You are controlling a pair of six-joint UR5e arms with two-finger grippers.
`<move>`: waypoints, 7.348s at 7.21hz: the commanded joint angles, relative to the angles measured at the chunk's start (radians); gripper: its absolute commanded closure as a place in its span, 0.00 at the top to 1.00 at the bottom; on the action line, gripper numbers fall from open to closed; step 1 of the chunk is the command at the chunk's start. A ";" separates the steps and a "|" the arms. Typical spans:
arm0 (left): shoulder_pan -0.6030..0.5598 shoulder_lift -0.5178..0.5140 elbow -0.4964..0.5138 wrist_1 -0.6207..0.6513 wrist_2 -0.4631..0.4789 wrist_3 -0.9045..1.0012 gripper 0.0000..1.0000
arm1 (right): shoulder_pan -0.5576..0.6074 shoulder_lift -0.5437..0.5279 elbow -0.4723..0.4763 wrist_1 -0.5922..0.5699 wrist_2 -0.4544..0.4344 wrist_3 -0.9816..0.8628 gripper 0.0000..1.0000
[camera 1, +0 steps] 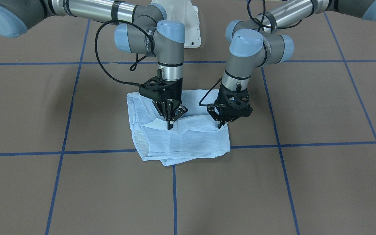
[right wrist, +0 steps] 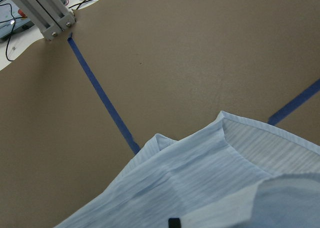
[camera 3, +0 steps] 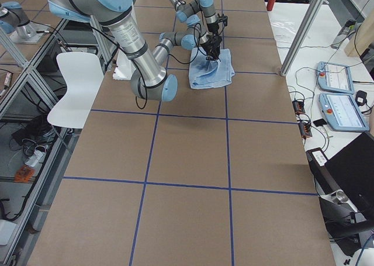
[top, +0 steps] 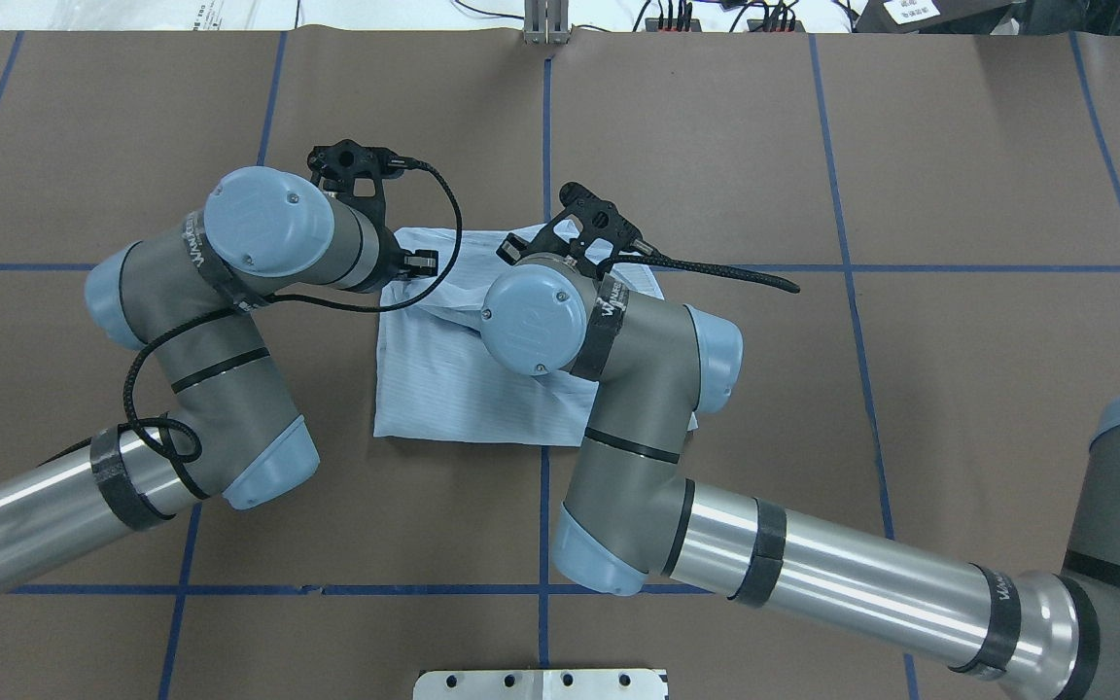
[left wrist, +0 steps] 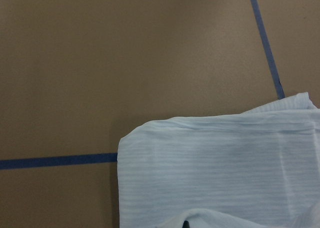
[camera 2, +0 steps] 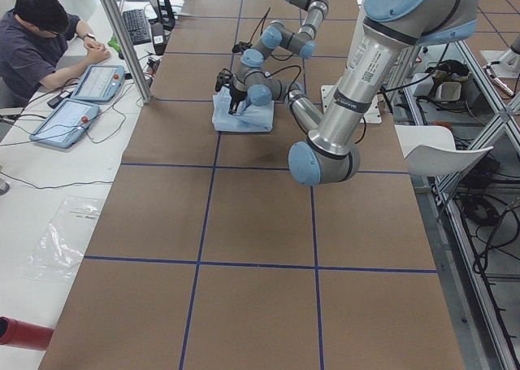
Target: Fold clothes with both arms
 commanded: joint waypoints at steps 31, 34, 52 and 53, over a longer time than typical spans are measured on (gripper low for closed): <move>-0.195 -0.125 0.309 -0.226 -0.111 0.214 1.00 | -0.148 -0.238 0.261 -0.101 -0.015 -0.187 1.00; -0.195 -0.123 0.301 -0.226 -0.111 0.214 1.00 | -0.145 -0.238 0.163 0.038 -0.034 -0.187 1.00; -0.747 0.613 -0.175 0.030 -0.498 1.005 1.00 | 0.995 -0.957 0.449 -0.215 0.936 -1.924 1.00; -0.798 0.614 -0.154 0.047 -0.509 1.004 1.00 | 1.007 -0.982 0.433 -0.212 0.931 -1.918 1.00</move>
